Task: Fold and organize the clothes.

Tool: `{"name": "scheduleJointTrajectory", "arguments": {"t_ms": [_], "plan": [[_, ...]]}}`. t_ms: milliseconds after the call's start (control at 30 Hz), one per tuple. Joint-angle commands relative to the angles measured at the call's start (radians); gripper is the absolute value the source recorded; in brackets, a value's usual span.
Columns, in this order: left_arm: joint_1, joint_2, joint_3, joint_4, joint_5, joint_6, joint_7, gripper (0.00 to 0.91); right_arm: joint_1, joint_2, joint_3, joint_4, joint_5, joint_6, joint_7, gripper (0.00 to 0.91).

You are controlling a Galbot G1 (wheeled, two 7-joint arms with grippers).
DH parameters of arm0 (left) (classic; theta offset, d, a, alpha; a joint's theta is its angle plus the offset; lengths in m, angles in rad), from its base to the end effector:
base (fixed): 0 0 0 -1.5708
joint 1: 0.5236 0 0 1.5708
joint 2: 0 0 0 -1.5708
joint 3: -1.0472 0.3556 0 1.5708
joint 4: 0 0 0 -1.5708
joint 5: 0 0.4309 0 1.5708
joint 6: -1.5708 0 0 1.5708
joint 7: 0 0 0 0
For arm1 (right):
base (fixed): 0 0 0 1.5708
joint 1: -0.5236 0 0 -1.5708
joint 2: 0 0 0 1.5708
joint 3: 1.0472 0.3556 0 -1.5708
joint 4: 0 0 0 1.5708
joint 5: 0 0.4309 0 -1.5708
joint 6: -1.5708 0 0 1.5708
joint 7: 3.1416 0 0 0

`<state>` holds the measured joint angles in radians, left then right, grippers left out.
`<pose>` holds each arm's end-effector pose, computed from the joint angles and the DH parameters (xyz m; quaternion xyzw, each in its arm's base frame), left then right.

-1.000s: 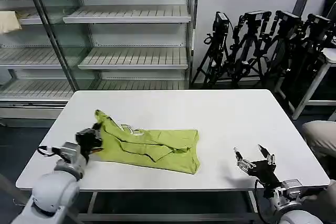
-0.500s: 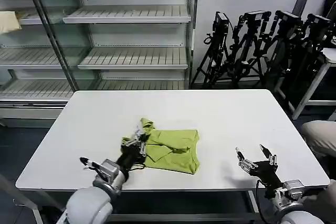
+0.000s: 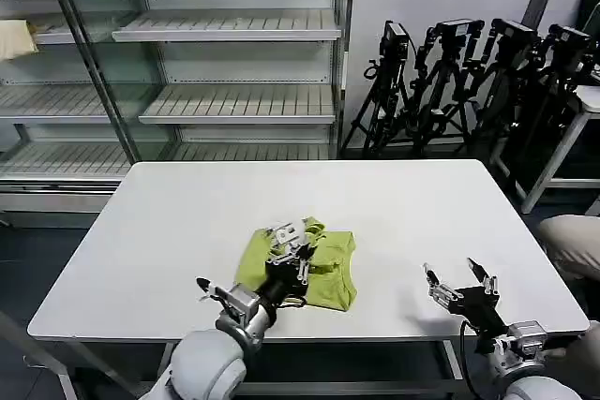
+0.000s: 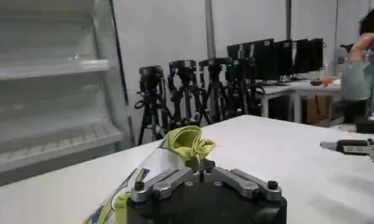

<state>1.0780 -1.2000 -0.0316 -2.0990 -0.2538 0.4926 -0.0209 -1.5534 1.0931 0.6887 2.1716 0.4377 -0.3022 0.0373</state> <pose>0.3219 -0.1137 -0.2027 -0.2856 -0.9531 -0.0613 0.0792 0.2714 -0.1034 -0.2335 0.0452 -0.9934 0.0390 0.0982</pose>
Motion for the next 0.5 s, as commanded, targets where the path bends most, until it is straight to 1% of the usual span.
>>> {"name": "scheduleJointTrajectory", "arguments": {"t_ms": [33,233,367,500], "plan": [[-0.075,-0.032,0.077,0.038,-0.092,0.023,-0.01,0.0,-0.006,-0.004,0.022,0.011,-0.006,0.002,-0.005,0.907],[-0.113,-0.035,0.093,0.082,-0.127,0.054,-0.025,0.0,-0.01,-0.007,0.036,0.021,-0.007,0.002,-0.004,0.907],[-0.141,-0.054,0.076,0.136,-0.128,0.057,-0.031,0.0,-0.009,-0.003,0.037,0.021,-0.007,0.002,-0.004,0.907],[-0.161,-0.052,0.068,0.154,-0.148,0.067,-0.034,0.0,-0.01,0.0,0.035,0.019,-0.009,0.004,-0.005,0.907]]}}
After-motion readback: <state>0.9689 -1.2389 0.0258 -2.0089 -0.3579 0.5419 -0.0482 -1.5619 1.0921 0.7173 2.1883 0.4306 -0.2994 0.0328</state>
